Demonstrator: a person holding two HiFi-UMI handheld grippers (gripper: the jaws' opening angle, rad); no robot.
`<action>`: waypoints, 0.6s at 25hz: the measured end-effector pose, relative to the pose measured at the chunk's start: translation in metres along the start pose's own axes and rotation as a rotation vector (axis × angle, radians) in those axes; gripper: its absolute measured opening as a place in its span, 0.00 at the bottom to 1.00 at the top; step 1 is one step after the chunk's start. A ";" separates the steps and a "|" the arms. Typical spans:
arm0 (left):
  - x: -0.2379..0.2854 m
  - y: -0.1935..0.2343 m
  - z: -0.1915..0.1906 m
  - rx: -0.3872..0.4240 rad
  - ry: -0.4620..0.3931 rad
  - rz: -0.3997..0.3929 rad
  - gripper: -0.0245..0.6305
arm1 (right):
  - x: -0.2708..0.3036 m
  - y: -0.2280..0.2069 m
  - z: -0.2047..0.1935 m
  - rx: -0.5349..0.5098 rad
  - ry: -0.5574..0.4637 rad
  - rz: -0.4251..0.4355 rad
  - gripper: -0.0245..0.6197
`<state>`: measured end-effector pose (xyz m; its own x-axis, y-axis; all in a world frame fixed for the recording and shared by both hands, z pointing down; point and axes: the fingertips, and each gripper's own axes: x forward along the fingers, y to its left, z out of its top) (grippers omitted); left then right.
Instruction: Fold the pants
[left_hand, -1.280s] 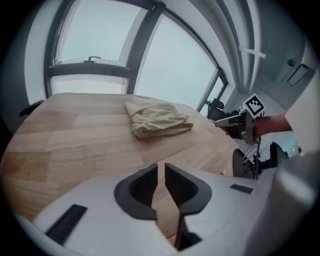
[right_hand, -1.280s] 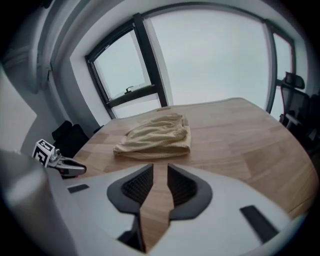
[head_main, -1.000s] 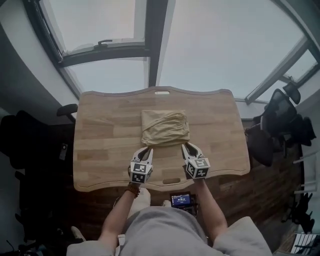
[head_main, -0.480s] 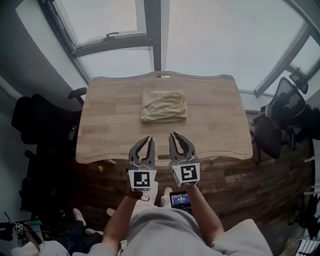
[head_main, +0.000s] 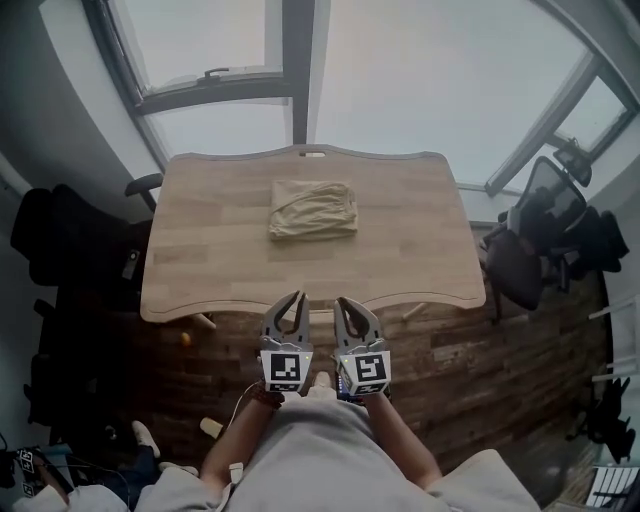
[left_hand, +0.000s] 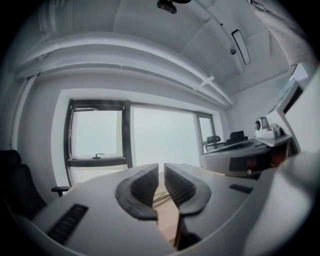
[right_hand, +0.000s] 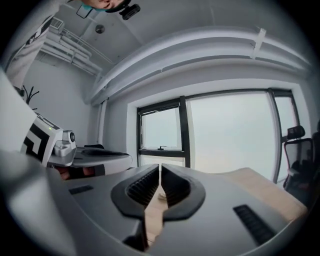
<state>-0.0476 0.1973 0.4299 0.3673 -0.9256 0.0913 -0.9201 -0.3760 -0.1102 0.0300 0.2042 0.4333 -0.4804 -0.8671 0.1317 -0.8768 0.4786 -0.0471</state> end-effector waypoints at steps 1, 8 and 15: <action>-0.001 -0.001 -0.003 0.005 0.005 -0.012 0.10 | 0.000 0.004 0.000 0.008 -0.005 0.003 0.06; -0.016 0.005 0.001 -0.006 -0.023 -0.031 0.09 | 0.000 0.027 0.001 -0.011 -0.002 0.005 0.05; -0.031 0.021 -0.006 -0.014 -0.019 -0.030 0.09 | 0.003 0.052 -0.005 -0.038 0.023 0.022 0.05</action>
<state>-0.0788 0.2183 0.4308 0.3972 -0.9147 0.0750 -0.9104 -0.4030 -0.0937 -0.0170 0.2274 0.4363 -0.4986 -0.8532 0.1535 -0.8643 0.5028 -0.0127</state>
